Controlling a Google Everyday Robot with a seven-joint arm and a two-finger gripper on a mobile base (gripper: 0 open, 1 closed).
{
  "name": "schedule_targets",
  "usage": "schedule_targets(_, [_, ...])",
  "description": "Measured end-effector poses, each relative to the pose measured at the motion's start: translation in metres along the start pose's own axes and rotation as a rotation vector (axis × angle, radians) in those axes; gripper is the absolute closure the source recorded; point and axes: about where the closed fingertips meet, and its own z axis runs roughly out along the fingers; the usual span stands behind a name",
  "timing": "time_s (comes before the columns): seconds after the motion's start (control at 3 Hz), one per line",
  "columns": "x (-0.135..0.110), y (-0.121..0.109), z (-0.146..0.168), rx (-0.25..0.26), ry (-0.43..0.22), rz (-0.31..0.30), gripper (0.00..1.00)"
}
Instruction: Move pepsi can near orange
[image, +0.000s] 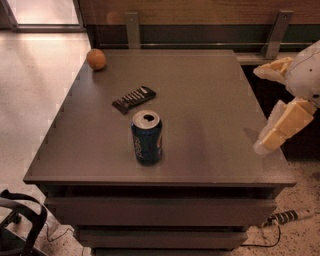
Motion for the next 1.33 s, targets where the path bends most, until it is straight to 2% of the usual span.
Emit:
schedule_targets(0.33, [-0.012, 0.005, 0.039, -0.076, -0.166, 0.000, 0.00])
schedule_targets(0.67, [-0.024, 0.013, 0.067, -0.126, -0.306, 0.006, 0.00])
schedule_targets(1.33, [-0.061, 0.031, 0.105, -0.206, -0.503, -0.009, 0.00])
